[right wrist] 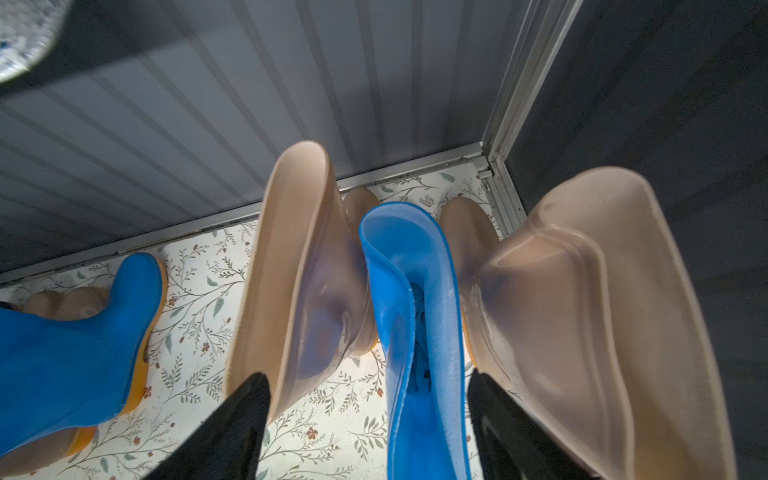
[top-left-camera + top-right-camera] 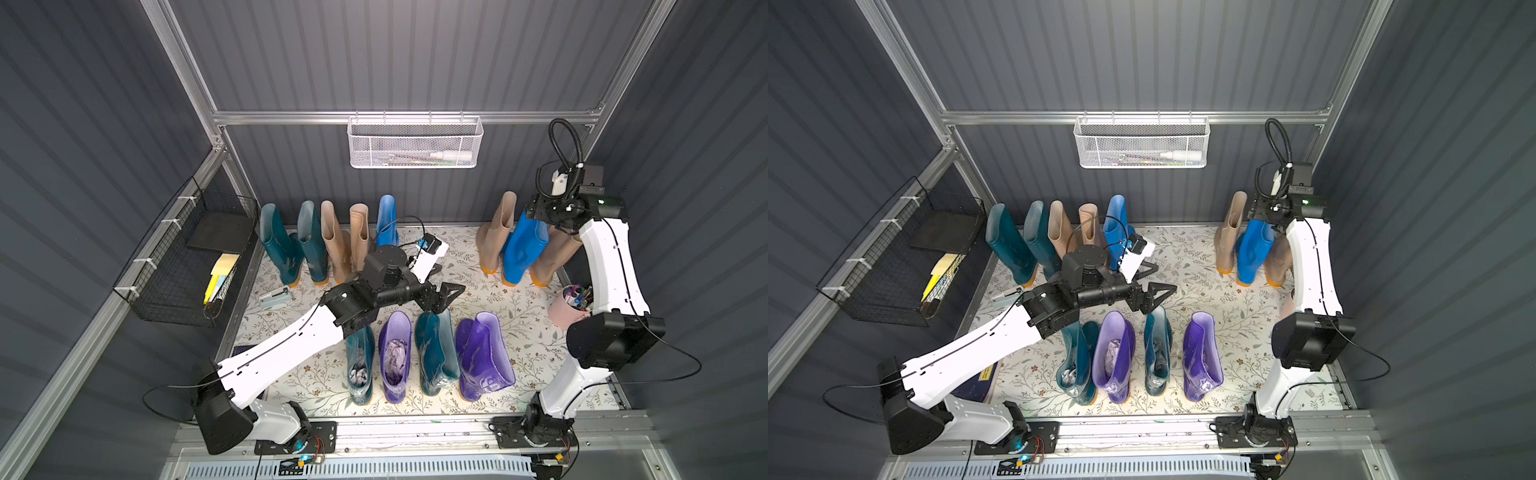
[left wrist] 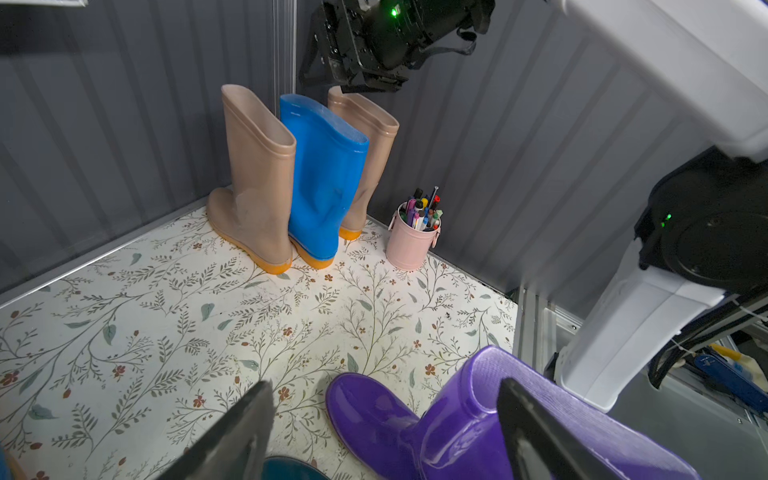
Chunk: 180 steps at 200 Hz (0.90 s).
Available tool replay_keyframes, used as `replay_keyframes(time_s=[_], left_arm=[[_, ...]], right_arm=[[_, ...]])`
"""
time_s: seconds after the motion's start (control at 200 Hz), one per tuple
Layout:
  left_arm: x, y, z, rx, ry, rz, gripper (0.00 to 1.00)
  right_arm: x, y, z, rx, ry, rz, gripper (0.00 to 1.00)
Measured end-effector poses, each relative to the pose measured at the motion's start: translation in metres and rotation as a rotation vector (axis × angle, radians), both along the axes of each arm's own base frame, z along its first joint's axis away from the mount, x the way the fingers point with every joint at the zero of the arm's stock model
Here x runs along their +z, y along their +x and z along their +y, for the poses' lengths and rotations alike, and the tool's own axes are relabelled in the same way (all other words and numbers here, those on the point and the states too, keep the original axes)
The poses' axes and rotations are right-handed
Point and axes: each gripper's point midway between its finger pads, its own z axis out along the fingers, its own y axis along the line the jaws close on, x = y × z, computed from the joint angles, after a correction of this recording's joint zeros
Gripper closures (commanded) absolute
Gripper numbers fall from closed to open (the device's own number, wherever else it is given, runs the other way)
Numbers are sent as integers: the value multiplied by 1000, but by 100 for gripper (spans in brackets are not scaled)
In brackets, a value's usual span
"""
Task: Match and arrange rain boots in pairs
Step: Pick up the rain boot at the center of the board.
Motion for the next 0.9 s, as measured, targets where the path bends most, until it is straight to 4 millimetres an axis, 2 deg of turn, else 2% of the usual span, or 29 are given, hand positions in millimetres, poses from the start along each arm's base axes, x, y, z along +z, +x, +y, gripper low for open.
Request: replay_keyframes(time_s=[0.105,0.28,0.425,0.6,0.9], left_arm=[[-7,-9,-10,-19,15,4,14],[-7,-15,-13,-19,22,-12,14],[-7,-11,-12,5,32,-28,14],[-5,-10,-6,23,34,-44,14],[-4,-10,-3,30,32,-50,14]], right_arm=[[-16,6,-5,-9,1,39,20],[-36,16,-9,-13,-3,84,18],[-37,14,-10,-17,-6,93,19],[-39,13,-9,-21,-3,97,26],[-61,-12,-6,-37,16,117,28]])
